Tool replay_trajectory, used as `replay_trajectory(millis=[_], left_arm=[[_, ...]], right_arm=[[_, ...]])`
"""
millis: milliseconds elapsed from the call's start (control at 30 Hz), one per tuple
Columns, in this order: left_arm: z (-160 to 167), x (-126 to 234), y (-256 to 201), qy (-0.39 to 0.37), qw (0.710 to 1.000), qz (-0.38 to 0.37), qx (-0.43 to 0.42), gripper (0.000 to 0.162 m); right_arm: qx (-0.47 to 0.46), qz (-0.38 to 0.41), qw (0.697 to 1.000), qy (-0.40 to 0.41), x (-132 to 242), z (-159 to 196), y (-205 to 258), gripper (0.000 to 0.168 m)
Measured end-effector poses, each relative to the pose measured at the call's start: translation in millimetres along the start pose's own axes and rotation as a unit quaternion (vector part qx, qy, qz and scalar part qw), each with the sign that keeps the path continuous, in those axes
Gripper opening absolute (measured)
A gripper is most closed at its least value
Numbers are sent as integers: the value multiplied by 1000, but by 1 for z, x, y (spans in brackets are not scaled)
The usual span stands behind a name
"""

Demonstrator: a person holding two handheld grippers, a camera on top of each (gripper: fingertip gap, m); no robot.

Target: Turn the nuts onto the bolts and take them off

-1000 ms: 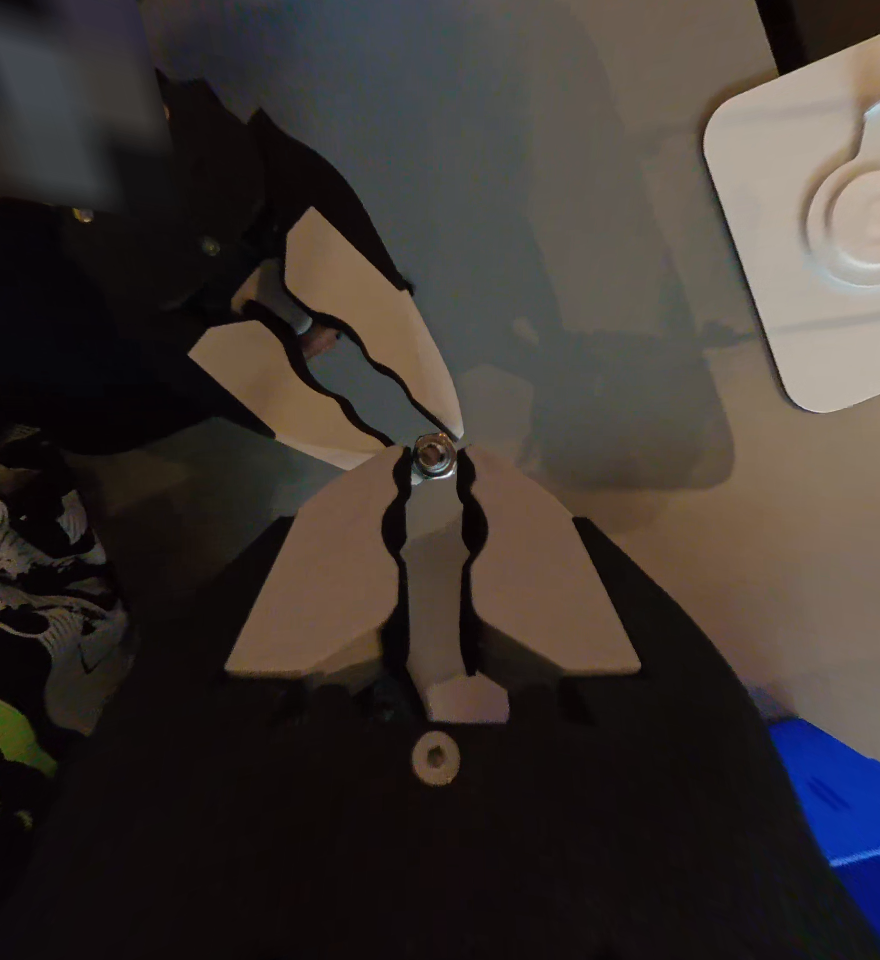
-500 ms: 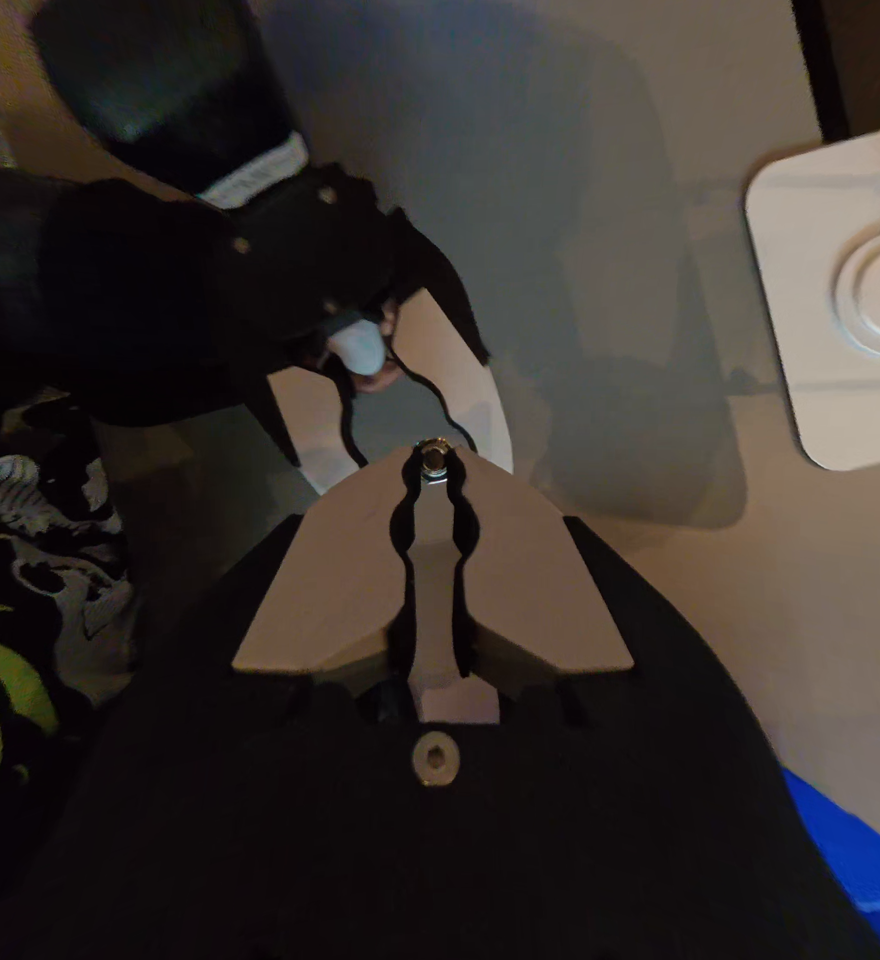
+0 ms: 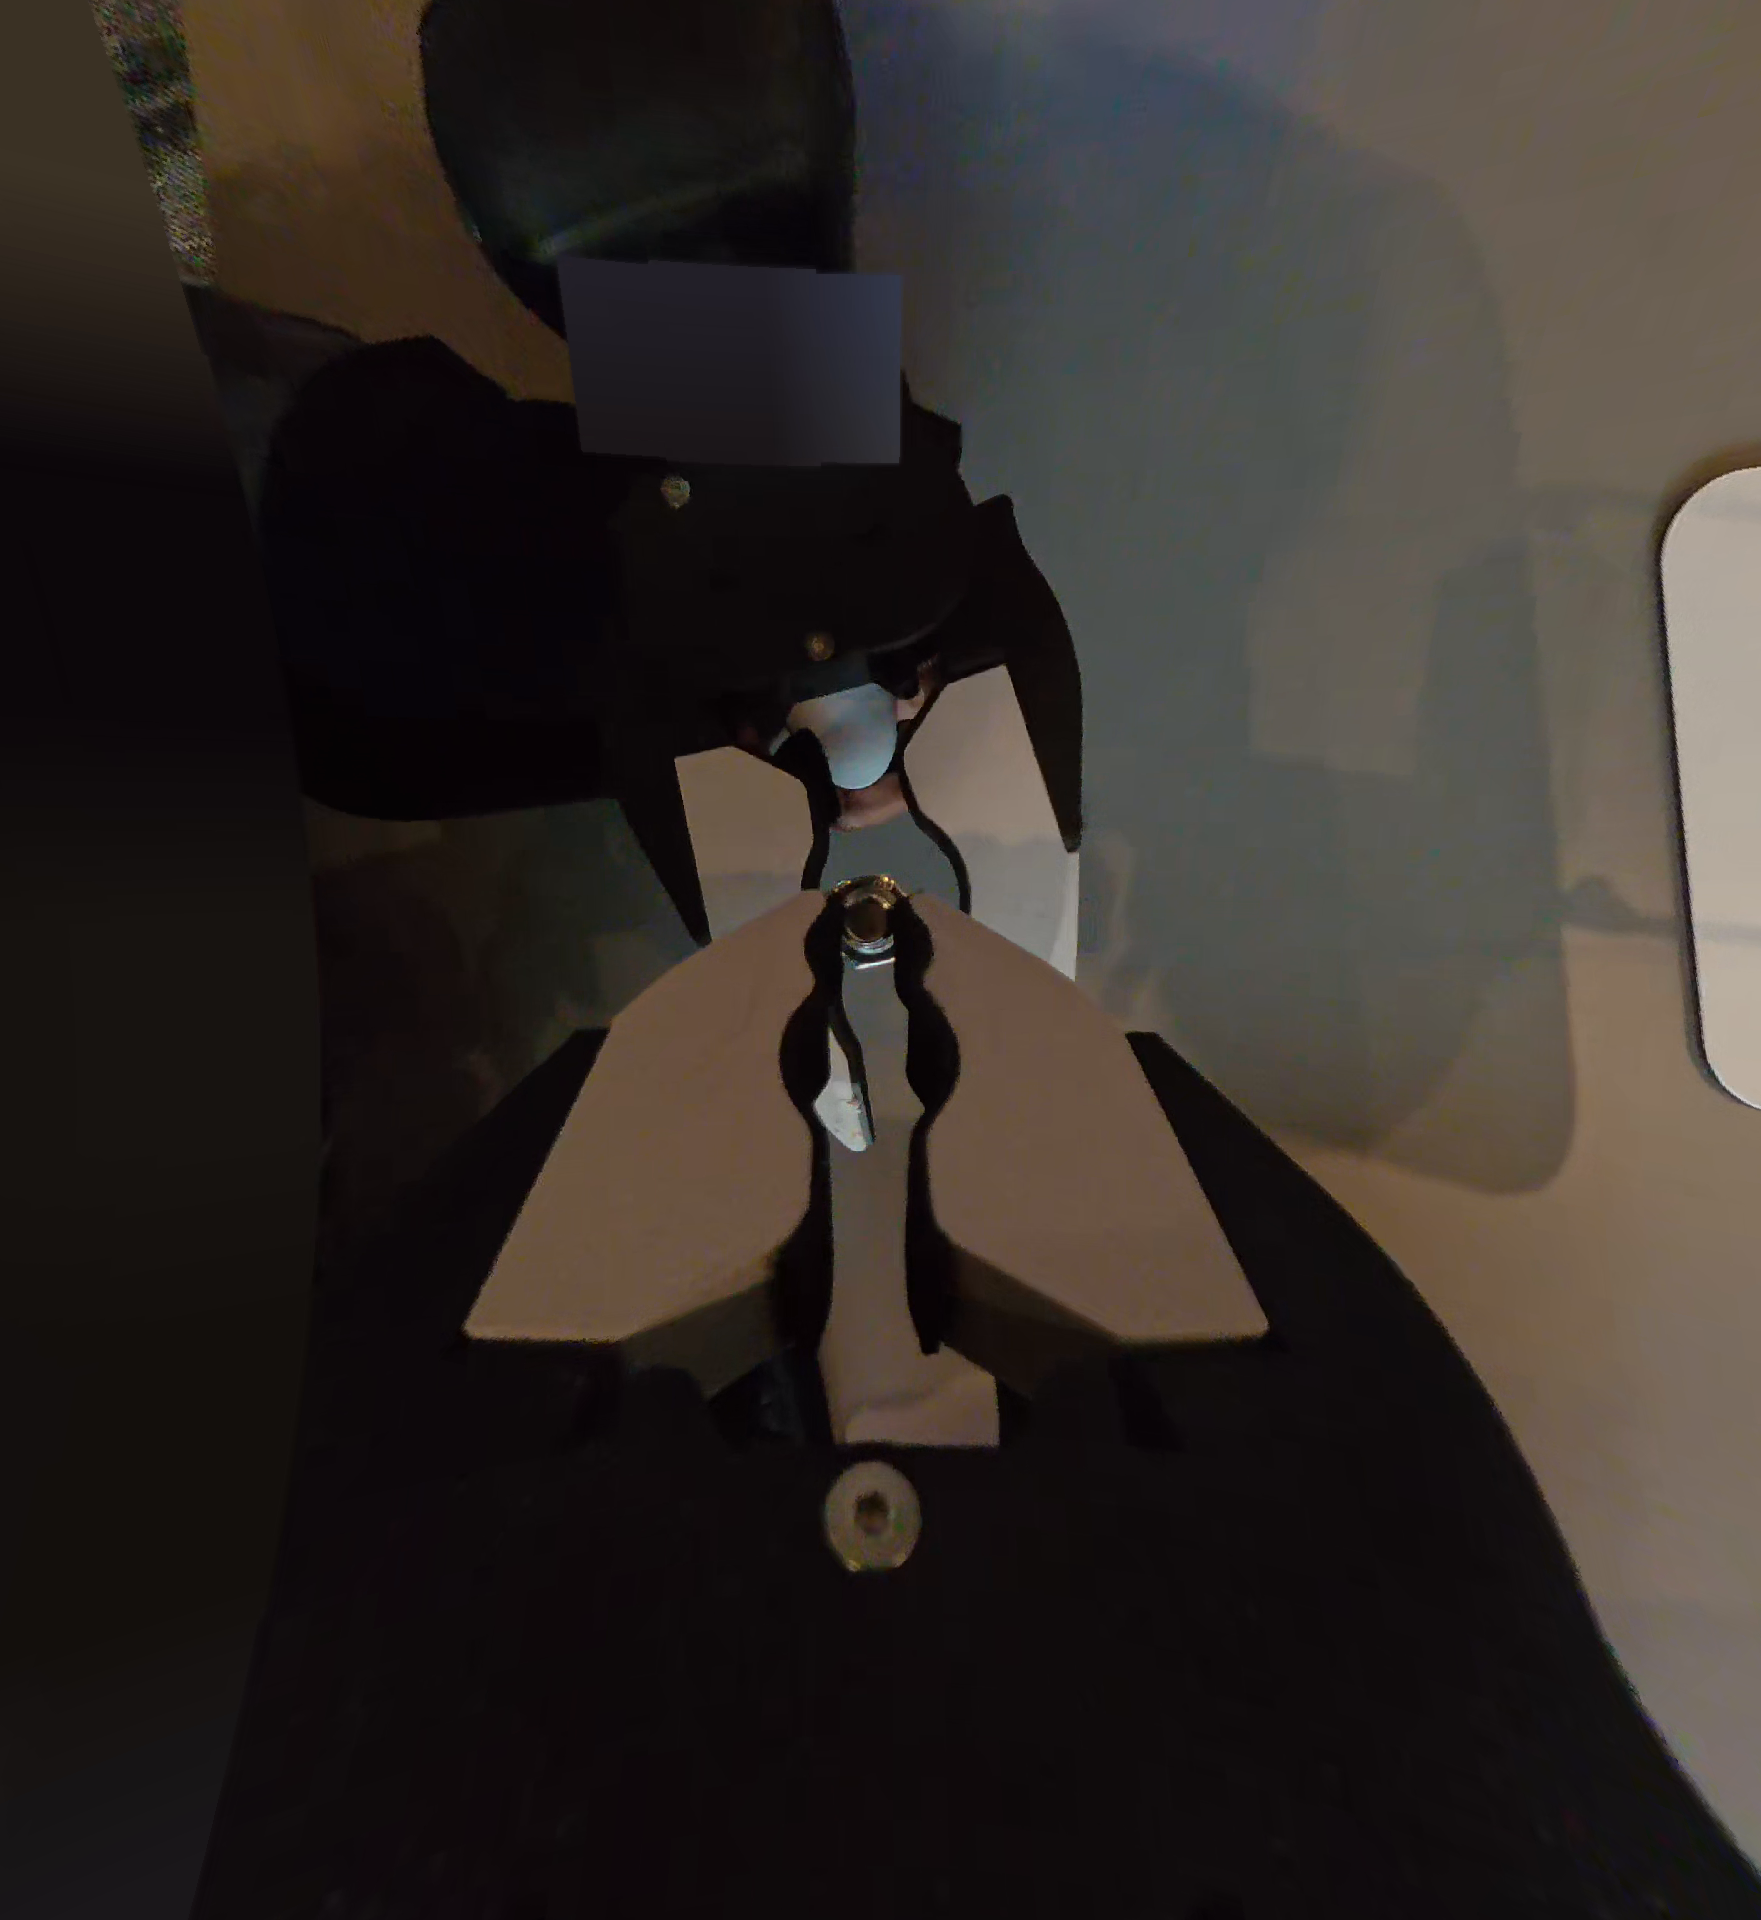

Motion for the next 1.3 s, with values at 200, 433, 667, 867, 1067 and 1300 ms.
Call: replay_trajectory(millis=[200,433,667,867,1067,1300], left_arm=[[5,-3,-3,17,1000,8,-10,26],[4,-3,-5,16,1000,15,-8,20],[6,-4,-7,23,999,23,-11,13],[6,-4,-9,25,999,31,-10,12],[4,-2,-8,21,999,26,-9,12],[10,4,3,17,1000,13,8,12]], right_arm=[[1,0,1000,1,0,0,1,8],[4,-2,1000,3,0,0,3,9],[6,-1,1000,3,0,0,3,9],[8,-5,1000,3,0,0,4,9],[5,-1,1000,-14,1,-4,1,17],[24,55,981,-184,32,-33,-24,66]])
Point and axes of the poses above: each gripper's, where its closed fingertips meet, x back along the fingers, z out of its underside, y = z × x across the jaws, the point moved 3 cm from there along x, back along the fingers, and after that the axes turned 4 degrees about x, right-handed, at the moved point
